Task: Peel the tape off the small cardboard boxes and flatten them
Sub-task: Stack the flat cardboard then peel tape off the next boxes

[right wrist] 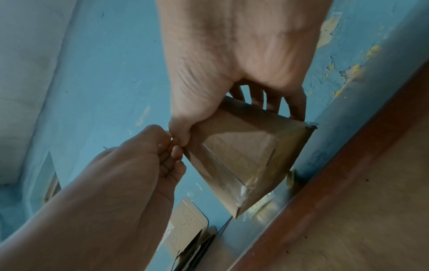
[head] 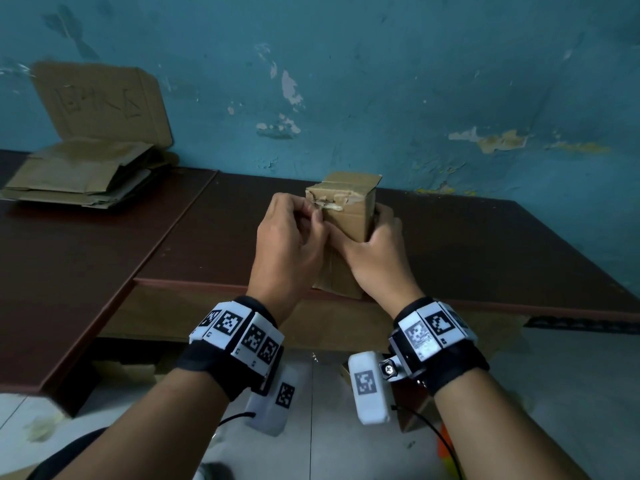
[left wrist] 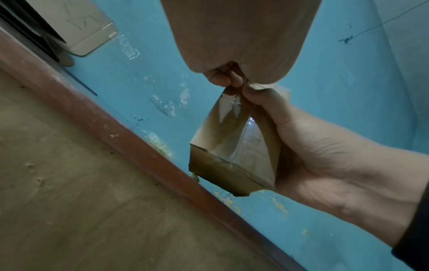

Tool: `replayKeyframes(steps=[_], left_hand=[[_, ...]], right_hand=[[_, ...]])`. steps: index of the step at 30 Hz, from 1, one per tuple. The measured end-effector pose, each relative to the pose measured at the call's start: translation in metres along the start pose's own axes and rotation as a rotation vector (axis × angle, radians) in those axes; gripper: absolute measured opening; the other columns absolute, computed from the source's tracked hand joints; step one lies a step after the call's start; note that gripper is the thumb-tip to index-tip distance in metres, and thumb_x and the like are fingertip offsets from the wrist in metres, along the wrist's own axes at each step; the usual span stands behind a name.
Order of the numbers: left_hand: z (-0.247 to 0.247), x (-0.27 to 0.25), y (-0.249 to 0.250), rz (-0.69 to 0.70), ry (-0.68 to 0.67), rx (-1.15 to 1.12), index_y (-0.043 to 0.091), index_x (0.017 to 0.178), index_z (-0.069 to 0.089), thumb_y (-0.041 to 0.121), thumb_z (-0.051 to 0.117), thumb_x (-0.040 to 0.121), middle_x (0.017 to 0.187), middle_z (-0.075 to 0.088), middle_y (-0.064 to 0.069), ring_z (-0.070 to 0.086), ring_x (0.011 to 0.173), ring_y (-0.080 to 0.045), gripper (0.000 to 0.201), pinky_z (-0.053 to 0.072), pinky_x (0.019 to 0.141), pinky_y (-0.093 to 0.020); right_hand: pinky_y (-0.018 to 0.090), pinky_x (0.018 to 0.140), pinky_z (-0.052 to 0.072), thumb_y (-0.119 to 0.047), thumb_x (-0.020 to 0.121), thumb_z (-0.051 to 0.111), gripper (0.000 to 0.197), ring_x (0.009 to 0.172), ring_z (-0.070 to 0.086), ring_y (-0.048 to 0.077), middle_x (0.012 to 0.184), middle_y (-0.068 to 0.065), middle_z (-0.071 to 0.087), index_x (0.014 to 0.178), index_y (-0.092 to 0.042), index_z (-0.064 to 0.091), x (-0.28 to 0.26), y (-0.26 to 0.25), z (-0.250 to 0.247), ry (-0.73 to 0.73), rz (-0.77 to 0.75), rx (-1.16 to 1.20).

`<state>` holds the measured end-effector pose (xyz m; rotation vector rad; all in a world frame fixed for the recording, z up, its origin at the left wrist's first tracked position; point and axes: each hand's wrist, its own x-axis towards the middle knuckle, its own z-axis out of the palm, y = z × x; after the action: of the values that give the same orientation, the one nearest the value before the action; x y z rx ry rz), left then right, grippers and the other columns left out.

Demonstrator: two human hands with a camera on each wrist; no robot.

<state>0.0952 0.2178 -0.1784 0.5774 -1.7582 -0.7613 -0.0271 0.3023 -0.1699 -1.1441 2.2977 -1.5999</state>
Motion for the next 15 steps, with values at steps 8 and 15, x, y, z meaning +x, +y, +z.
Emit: replayKeyframes(steps=[8,15], left_hand=[[0.001,0.0,-0.003,0.15,-0.027,0.041,0.003,0.101,0.06,0.001,0.067,0.1,0.107,0.055,-0.006,0.051,0.086,0.001,0.007,0.043,0.077,-0.01],[0.003,-0.004,0.0,0.246,-0.067,0.016,0.0,0.101,0.057,-0.004,0.067,0.099,0.115,0.057,-0.012,0.057,0.099,-0.012,0.011,0.047,0.086,-0.013]], right_hand=[[0.047,0.107,0.06,-0.076,0.069,0.086,0.102,0.126,0.064,0.021,0.135,0.006,0.055,0.147,-0.018,0.055,0.004,0.006,0.002,-0.014,0.013,0.058],[0.049,0.103,0.062,-0.093,0.052,0.082,0.112,0.119,0.07,0.021,0.133,0.007,0.067,0.141,-0.027,0.06,0.015,0.016,0.003,-0.004,0.023,0.115]])
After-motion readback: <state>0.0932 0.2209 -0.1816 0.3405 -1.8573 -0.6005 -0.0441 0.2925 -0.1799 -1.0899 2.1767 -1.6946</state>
